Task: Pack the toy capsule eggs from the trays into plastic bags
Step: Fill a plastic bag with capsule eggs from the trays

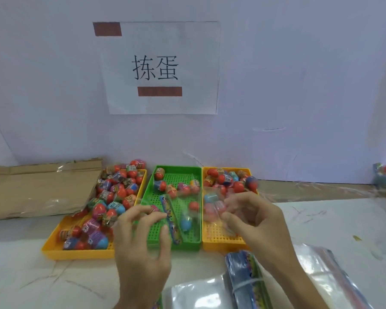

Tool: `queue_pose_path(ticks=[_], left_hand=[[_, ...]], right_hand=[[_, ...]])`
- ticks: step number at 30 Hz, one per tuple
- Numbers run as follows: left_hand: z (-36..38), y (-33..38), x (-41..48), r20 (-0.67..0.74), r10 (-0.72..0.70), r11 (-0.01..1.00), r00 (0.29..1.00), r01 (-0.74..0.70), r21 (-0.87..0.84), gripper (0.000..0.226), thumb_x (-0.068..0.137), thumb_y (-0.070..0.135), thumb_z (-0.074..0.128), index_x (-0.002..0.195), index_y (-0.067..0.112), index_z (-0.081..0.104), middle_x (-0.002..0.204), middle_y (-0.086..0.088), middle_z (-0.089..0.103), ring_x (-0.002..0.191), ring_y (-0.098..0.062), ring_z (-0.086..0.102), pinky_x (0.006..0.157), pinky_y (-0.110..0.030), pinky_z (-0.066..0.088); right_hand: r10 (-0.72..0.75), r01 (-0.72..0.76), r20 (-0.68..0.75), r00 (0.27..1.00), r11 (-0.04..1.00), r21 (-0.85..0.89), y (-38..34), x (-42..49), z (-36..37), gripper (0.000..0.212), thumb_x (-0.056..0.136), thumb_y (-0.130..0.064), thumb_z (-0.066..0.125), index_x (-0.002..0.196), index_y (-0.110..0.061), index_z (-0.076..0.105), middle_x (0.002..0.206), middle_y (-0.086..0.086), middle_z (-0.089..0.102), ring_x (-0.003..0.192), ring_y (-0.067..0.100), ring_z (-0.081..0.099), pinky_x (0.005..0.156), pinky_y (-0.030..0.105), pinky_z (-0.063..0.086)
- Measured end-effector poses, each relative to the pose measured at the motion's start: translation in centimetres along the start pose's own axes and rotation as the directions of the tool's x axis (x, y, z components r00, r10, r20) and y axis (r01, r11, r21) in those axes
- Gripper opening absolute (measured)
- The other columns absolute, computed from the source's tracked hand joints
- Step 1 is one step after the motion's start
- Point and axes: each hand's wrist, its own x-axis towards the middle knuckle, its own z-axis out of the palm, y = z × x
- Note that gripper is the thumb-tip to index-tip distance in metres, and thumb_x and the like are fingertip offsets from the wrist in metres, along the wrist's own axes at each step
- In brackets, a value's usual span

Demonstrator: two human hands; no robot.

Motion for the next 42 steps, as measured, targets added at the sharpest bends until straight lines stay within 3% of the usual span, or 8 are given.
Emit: queue_pose_path(ticks=[5, 9, 15, 21, 27, 31, 36, 42], left_hand=[[1.3, 0.7, -1.3, 0.146, 0.281, 0.960, 0.949, -0.274, -0.061, 0.012, 0.092, 0.031, 0.066, 0.099, 0.023, 0.061, 0.091, -0.002, 0.063, 0.086, -0.017, 0.058, 0.070, -0.036, 0.051], [1.8, 1.3, -1.6, 0.165, 0.322, 0.947, 0.932, -0.319, -0.044, 0.023, 0.094, 0.038, 0.066, 0.109, 0.022, 0.060, 0.102, 0.004, 0.059, 0.088, -0.015, 0.059, 0.072, -0.033, 0.047], [1.8, 0.7, -1.4, 0.140, 0.300, 0.954, 0.944, -0.301, -0.017, 0.024, 0.093, 0.033, 0.069, 0.112, 0.021, 0.061, 0.093, -0.002, 0.070, 0.085, -0.016, 0.062, 0.069, -0.034, 0.051], [1.4, 0.3, -1.1, 0.157, 0.179, 0.982, 0.971, -0.166, -0.095, 0.055, 0.087, 0.032, 0.070, 0.133, 0.015, 0.047, 0.129, -0.001, 0.048, 0.091, -0.006, 0.055, 0.080, -0.015, 0.051], [0.6, -0.1, -0.4, 0.191, 0.074, 0.997, 0.979, -0.072, -0.020, 0.072, 0.091, 0.040, 0.062, 0.152, 0.018, 0.032, 0.130, 0.019, 0.053, 0.059, -0.003, 0.055, 0.050, -0.018, 0.051], [0.4, -0.6, -0.7, 0.189, 0.206, 0.978, 0.960, -0.207, -0.013, 0.034, 0.098, 0.030, 0.062, 0.128, 0.016, 0.066, 0.106, 0.011, 0.069, 0.053, -0.001, 0.053, 0.045, -0.024, 0.051], [0.3, -0.8, -1.0, 0.111, 0.256, 0.964, 0.960, -0.262, 0.039, 0.017, 0.096, 0.023, 0.068, 0.097, 0.010, 0.079, 0.091, 0.004, 0.075, 0.075, -0.005, 0.064, 0.066, -0.012, 0.049], [0.4, -0.6, -0.6, 0.077, 0.300, 0.948, 0.951, -0.306, 0.082, 0.012, 0.090, 0.022, 0.072, 0.084, 0.012, 0.075, 0.091, 0.003, 0.073, 0.083, -0.016, 0.055, 0.077, -0.020, 0.043]], right_hand=[[0.042, -0.044, 0.046, 0.998, 0.998, 0.043, 0.3, -0.2, 0.6, 0.030, 0.079, -0.003, 0.082, 0.089, -0.030, 0.074, 0.076, 0.006, 0.071, 0.067, 0.025, 0.069, 0.062, 0.029, 0.058], [0.045, -0.056, 0.127, 0.991, 0.995, 0.080, 0.0, -0.4, 0.8, 0.028, 0.082, -0.001, 0.080, 0.090, -0.027, 0.075, 0.082, 0.006, 0.073, 0.066, 0.025, 0.072, 0.067, 0.039, 0.063], [0.056, -0.064, 0.116, 0.992, 0.996, 0.069, 0.2, -0.6, 1.3, 0.028, 0.082, -0.001, 0.080, 0.090, -0.027, 0.076, 0.082, 0.005, 0.073, 0.068, 0.026, 0.072, 0.067, 0.040, 0.063], [0.013, -0.017, 0.129, 0.992, 0.999, 0.030, 0.6, -1.3, 1.8, 0.028, 0.084, -0.001, 0.079, 0.093, -0.028, 0.074, 0.082, 0.003, 0.073, 0.071, 0.025, 0.073, 0.067, 0.038, 0.062], [-0.061, 0.068, 0.125, 0.990, 0.996, -0.057, 0.5, -1.4, 1.8, 0.038, 0.084, 0.007, 0.072, 0.094, -0.030, 0.072, 0.086, -0.004, 0.075, 0.085, 0.020, 0.072, 0.074, 0.035, 0.060], [-0.150, 0.160, 0.078, 0.986, 0.976, -0.145, 0.3, -1.3, 1.3, 0.040, 0.082, 0.009, 0.071, 0.094, -0.029, 0.072, 0.088, -0.013, 0.074, 0.091, 0.011, 0.069, 0.074, 0.016, 0.050], [-0.242, 0.242, 0.026, 0.970, 0.947, -0.212, 0.3, -1.5, 1.2, 0.036, 0.080, 0.008, 0.075, 0.085, -0.027, 0.071, 0.082, -0.021, 0.069, 0.086, 0.002, 0.064, 0.072, 0.007, 0.043], [-0.420, 0.401, 0.012, 0.907, 0.858, -0.322, 0.2, -1.3, 1.0, 0.029, 0.074, 0.007, 0.080, 0.082, -0.019, 0.072, 0.093, -0.011, 0.068, 0.095, 0.013, 0.063, 0.076, 0.024, 0.051]])
